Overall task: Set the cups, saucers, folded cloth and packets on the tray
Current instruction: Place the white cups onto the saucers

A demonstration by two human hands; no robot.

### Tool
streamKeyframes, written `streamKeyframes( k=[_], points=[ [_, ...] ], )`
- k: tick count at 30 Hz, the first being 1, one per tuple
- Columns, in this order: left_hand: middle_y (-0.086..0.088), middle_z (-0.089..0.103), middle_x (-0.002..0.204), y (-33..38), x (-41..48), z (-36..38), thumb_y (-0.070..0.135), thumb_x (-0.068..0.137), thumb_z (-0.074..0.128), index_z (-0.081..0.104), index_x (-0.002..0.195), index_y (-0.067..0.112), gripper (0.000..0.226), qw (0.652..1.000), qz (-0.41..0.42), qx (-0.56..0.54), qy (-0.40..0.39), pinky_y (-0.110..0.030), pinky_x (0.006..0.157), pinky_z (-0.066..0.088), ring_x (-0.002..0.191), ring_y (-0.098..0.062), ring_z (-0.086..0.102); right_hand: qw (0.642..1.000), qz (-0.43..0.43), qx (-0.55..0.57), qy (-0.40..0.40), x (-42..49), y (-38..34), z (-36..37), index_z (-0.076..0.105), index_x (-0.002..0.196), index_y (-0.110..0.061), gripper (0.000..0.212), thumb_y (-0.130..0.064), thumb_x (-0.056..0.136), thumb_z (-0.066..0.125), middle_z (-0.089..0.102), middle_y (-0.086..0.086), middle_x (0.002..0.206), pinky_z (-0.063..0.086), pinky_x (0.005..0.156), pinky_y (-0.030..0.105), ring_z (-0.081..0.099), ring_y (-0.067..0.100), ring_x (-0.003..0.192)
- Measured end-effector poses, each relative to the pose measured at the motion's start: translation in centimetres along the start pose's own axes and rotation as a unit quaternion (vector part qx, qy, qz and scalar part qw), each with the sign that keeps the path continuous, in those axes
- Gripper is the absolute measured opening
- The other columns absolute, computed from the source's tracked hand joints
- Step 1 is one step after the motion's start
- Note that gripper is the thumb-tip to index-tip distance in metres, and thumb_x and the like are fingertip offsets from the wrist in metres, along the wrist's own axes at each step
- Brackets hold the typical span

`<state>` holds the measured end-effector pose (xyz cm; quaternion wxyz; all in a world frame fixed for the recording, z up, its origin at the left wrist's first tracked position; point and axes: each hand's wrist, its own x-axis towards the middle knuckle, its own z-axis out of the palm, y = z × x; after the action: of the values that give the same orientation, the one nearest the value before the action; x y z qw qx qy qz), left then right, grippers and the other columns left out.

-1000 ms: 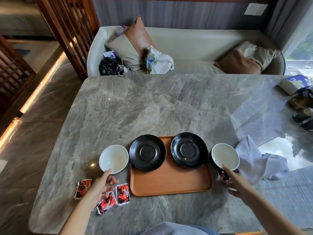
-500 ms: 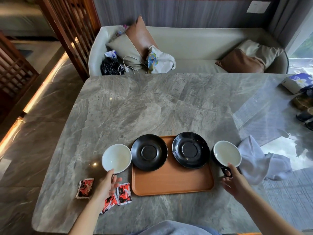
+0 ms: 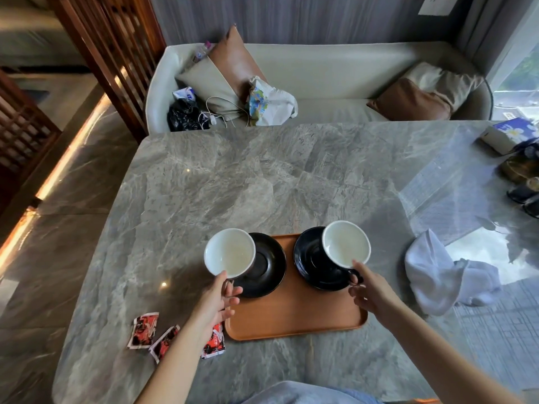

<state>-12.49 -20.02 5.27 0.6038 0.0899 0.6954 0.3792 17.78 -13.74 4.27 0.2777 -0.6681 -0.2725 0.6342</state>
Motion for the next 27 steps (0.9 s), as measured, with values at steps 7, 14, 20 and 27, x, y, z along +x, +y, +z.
streamKeyframes(
  k=[7,14,20,27],
  points=[
    [-0.003,0.069,0.083,-1.1,0.6,2.2,0.042,0.092,0.048,0.050,0.062,0.016,0.039,0.999,-0.022,0.000,0.025,-0.018,0.040,0.037,0.054,-0.009,0.055,0.997,0.005,-0.072,0.000,0.2,0.2,1.5,0.049,0.063,-0.016,0.039,-0.047,0.086,0.055,0.043,-0.001,0.060,0.024,0.041,0.019,0.043,0.011,0.046],
    [-0.003,0.071,0.086,-1.8,1.5,1.8,0.045,0.091,0.048,0.051,0.062,0.017,0.041,0.999,-0.036,0.017,0.026,-0.019,0.041,0.039,0.057,-0.010,0.056,0.992,-0.012,-0.129,-0.009,0.4,-0.5,1.9,0.049,0.065,-0.017,0.038,-0.046,0.089,0.053,0.042,0.002,0.065,0.020,0.041,0.019,0.038,0.011,0.045],
    [-0.004,0.070,0.086,-1.0,1.5,1.5,0.043,0.093,0.044,0.051,0.064,0.015,0.041,0.998,-0.031,0.063,0.006,-0.020,0.045,0.037,0.056,-0.013,0.054,0.987,-0.019,-0.159,-0.022,0.8,-0.7,1.8,0.051,0.066,-0.015,0.039,-0.045,0.090,0.052,0.041,0.002,0.065,0.017,0.038,0.017,0.033,0.009,0.038],
    [-0.010,0.071,0.084,0.2,2.4,0.8,0.047,0.096,0.035,0.051,0.070,0.012,0.047,0.974,0.007,0.226,-0.030,-0.017,0.038,0.028,0.048,-0.015,0.053,0.979,-0.041,-0.198,-0.025,1.5,-0.7,1.3,0.055,0.068,-0.013,0.038,-0.042,0.093,0.050,0.045,-0.003,0.058,0.017,0.035,0.017,0.031,0.007,0.032]
  ],
)
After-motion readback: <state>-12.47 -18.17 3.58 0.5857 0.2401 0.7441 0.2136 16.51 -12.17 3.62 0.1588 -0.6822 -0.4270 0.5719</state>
